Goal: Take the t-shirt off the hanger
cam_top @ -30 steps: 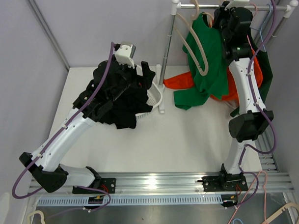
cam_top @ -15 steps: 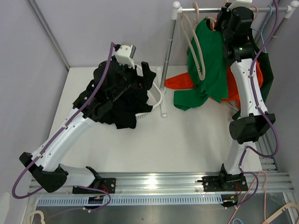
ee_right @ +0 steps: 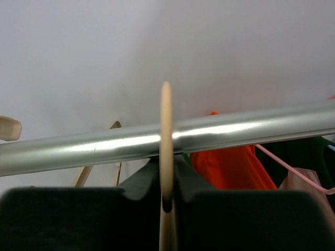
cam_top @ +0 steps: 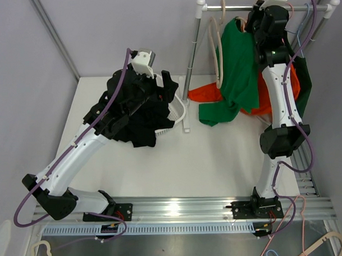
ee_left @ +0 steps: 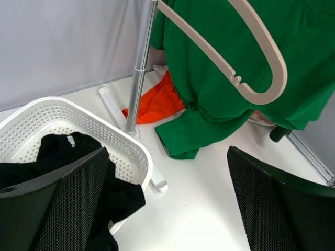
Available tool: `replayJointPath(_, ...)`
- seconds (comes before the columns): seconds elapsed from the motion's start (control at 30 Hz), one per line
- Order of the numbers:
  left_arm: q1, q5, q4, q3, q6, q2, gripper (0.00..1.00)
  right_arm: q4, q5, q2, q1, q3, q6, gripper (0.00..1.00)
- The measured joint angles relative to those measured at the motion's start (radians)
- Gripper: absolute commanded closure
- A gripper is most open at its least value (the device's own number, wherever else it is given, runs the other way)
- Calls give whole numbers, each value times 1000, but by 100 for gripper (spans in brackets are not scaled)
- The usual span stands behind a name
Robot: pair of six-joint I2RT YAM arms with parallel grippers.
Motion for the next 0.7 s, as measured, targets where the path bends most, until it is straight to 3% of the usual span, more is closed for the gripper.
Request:
replayJointPath(0.13,0,0,0,0,0,0,0,-5,-10,28,-2,36,2,85)
replayJointPath(0.17,0,0,1,0,0,0,0,-5,-12,31,-2,41,2,81)
replayJointPath(0.2,0,0,1,0,0,0,0,-8,-13,32,-3,44,2,69)
replayJointPath(0.3,0,0,1,0,1,0,0,-13,-19,32,-5,48,3,71)
replayJointPath(0.7,0,0,0,0,1,7,1,-104,-48,84,-23,156,29,65)
